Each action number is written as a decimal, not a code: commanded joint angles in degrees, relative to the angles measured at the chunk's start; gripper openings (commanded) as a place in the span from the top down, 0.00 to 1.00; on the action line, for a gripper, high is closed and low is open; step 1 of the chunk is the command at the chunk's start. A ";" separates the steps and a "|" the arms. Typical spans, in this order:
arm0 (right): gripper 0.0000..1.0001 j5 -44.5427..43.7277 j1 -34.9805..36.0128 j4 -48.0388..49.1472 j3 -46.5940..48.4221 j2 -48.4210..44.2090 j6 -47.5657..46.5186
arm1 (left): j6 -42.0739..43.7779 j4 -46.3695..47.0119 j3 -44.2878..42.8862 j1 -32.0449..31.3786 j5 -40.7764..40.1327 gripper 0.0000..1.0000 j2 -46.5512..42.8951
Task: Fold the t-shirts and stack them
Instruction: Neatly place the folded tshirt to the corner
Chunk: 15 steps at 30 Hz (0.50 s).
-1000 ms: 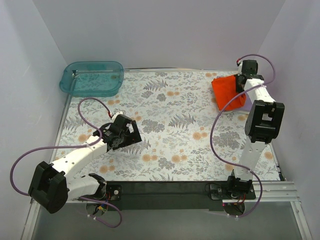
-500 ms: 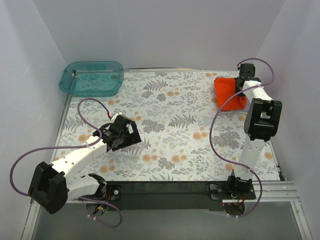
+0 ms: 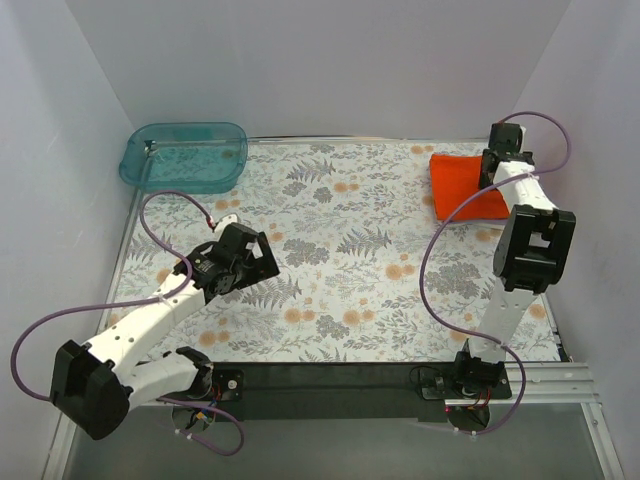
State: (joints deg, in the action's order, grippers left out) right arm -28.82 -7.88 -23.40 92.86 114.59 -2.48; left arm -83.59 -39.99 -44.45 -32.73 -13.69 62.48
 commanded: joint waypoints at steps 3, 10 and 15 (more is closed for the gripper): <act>0.36 -3.71 -0.56 -6.56 -0.57 -9.10 7.57 | -1.13 -4.57 -5.21 0.21 -5.89 0.05 -5.60; 0.23 2.62 -0.65 -11.49 -7.86 -26.41 12.50 | -3.06 -11.85 -9.25 0.21 -15.11 0.03 -13.78; 0.08 8.94 -0.65 -11.50 -17.69 -41.17 17.06 | -5.44 -16.96 -12.85 0.30 -21.89 0.02 -19.49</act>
State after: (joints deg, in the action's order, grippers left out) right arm -24.75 -8.25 -34.02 79.40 80.09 10.09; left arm -86.72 -51.72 -54.17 -32.73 -27.81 45.84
